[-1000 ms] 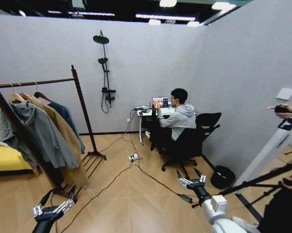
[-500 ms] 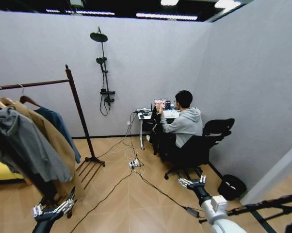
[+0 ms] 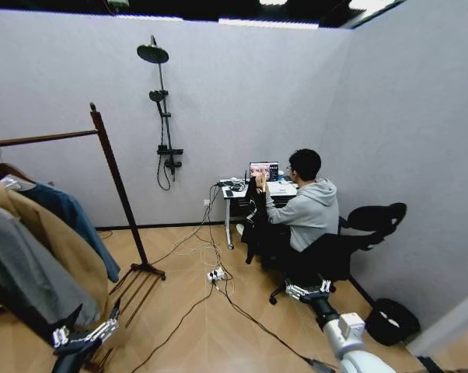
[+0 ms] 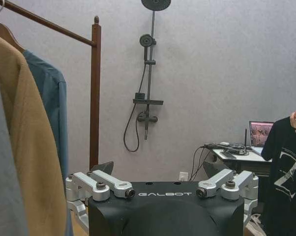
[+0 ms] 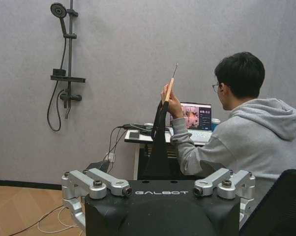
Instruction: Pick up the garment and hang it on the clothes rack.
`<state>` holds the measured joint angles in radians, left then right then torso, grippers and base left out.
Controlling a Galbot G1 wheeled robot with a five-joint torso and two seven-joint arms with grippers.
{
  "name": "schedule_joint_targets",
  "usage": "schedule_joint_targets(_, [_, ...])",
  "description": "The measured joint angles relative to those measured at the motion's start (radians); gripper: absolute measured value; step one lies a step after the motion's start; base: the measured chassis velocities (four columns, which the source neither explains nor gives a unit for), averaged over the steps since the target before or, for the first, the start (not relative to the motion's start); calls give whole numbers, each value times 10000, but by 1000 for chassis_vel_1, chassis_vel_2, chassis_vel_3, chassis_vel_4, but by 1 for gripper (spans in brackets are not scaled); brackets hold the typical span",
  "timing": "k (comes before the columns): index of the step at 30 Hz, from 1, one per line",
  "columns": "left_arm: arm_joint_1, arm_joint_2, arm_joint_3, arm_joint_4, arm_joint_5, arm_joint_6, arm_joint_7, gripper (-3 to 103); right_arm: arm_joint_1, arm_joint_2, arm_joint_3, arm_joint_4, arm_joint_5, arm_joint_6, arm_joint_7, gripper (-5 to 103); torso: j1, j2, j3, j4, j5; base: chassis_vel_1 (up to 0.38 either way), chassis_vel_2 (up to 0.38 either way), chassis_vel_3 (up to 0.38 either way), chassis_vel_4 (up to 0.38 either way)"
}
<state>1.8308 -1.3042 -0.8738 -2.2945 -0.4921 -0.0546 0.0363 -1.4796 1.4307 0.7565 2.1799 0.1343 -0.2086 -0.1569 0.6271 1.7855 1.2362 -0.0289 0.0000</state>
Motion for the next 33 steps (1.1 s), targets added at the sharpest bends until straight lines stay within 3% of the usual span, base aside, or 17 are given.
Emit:
schedule_joint_targets(24, [0, 0, 0, 0, 0, 0, 0, 100, -5, 56, 46, -122, -114, 61, 26, 100, 1, 0, 0, 1, 1, -210, 218, 209, -216])
schedule_joint_targets(29, [0, 0, 0, 0, 0, 0, 0, 100, -46, 129, -14, 196, -504, 157, 588, 100, 2, -1, 1, 2, 2, -191, 194, 199, -206])
schedule_joint_targets(33, [-2, 1, 0, 0, 0, 0, 0, 100, 11, 39, 136, 819, -471, -502, 1053, 100, 15, -6, 4, -3, 0, -149, 145, 96, -158])
